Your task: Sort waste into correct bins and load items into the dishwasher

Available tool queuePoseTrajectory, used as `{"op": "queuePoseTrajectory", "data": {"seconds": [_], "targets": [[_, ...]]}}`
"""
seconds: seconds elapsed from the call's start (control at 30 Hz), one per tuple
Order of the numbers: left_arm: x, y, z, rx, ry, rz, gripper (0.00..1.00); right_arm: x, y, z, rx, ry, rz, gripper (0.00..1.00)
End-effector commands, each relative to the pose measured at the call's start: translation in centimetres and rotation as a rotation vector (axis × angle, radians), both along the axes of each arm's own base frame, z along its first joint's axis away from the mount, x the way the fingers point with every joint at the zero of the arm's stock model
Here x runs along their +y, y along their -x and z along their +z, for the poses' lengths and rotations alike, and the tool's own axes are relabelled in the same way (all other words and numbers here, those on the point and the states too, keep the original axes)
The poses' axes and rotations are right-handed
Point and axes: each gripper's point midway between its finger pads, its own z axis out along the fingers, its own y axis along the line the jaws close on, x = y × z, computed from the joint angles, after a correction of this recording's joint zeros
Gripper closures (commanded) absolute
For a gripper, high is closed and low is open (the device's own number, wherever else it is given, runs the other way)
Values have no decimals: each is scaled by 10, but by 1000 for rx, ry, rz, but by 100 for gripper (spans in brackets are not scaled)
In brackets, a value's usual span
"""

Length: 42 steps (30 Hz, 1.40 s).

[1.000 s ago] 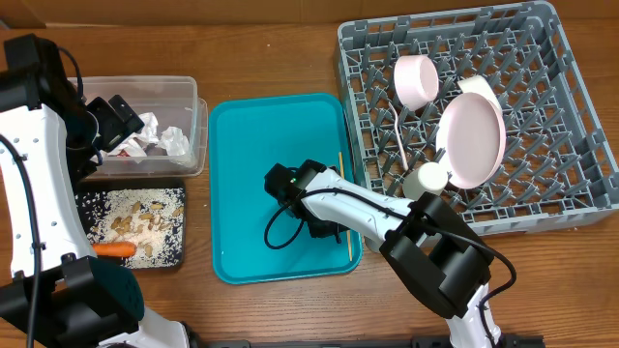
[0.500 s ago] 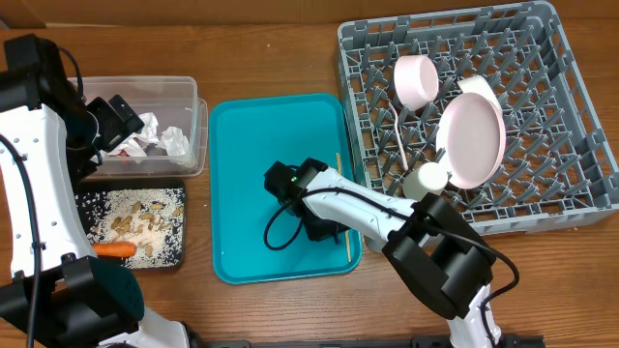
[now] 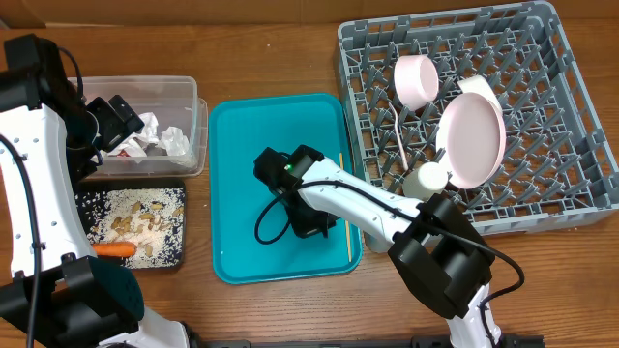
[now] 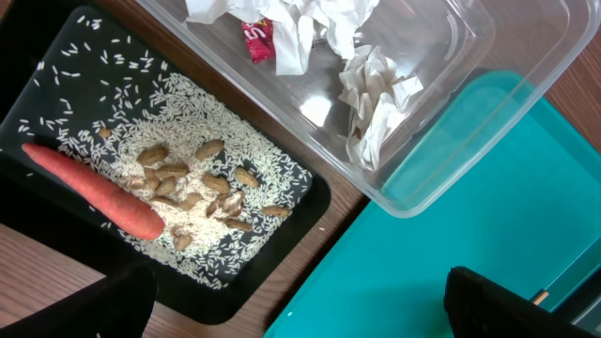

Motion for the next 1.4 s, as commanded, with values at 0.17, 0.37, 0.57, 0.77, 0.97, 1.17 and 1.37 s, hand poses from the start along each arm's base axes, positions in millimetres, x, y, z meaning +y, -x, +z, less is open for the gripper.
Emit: {"op": "queuePoseTrajectory", "data": {"seconds": [0.17,0.37,0.57,0.77,0.97,1.17,1.37], "targets": [[-4,1,-1,1,14,7,0,-37,-26,20,-90,107,-40,96],[-3,1,-1,1,14,8,0,-52,-47,19,-143,111,-133,96],[-4,1,-1,1,14,8,0,-52,-53,8,-164,89,-148,96],[-4,1,0,1,14,8,0,-54,-51,2,-159,96,-146,96],[-4,1,-1,1,14,8,0,-54,-51,-5,-163,91,-146,96],[-4,1,-1,1,14,8,0,-56,-49,-14,-164,91,-146,96],[-3,1,-1,2,14,8,0,-54,-50,-17,-173,80,-148,96]]}}
